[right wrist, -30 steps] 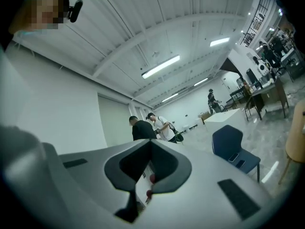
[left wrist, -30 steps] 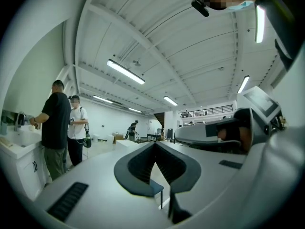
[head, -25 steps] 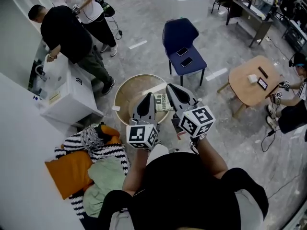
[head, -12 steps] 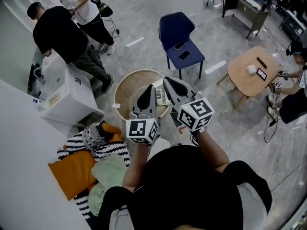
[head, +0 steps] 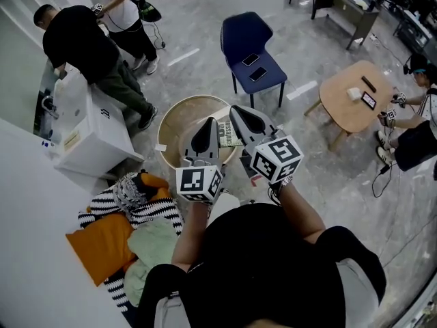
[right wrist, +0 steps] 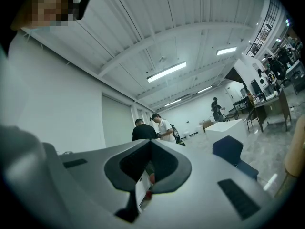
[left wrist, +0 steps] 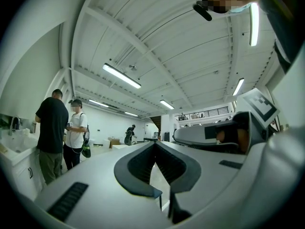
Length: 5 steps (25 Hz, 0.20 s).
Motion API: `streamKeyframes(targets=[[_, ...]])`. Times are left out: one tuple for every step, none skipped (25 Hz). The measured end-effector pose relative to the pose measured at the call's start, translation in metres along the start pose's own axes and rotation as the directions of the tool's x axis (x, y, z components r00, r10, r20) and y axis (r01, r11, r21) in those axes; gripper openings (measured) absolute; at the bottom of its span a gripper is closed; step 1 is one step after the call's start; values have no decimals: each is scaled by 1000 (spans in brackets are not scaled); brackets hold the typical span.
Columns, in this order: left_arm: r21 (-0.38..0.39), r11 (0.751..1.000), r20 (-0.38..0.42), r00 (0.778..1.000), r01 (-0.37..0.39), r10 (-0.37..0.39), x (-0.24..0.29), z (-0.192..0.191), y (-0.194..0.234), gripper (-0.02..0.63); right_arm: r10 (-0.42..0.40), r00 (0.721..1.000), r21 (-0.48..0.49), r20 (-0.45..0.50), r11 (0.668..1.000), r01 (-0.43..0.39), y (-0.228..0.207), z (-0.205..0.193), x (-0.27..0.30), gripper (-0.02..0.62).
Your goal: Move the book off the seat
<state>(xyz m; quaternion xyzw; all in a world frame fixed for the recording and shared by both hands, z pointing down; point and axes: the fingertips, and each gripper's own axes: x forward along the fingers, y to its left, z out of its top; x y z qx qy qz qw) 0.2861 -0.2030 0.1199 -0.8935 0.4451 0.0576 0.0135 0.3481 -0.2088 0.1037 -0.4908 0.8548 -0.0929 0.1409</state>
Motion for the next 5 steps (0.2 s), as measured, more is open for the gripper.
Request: streamKeyframes(targets=[[-1, 1000, 1, 1000, -3, 3, 1, 0, 3, 9, 0, 1000, 1, 0, 1000, 0, 0, -1, 2, 15], [-2, 1000, 1, 1000, -5, 5, 1, 0, 6, 9, -1, 1000, 2, 0, 1000, 1, -1, -2, 4, 14], [-3, 1000, 0, 1000, -7, 7, 1, -1, 8, 9, -1, 1000, 4, 1, 1000, 1, -1, -3, 5, 15], [-4, 1000, 0, 1000, -9, 9, 2, -1, 10, 9, -2, 1000, 6, 1, 1000, 2, -1, -4, 7, 14], [-5, 1000, 0, 1000, -11, 11, 2, -2, 13, 9, -3, 1000, 8, 1, 1000, 3, -1, -4, 8, 14]])
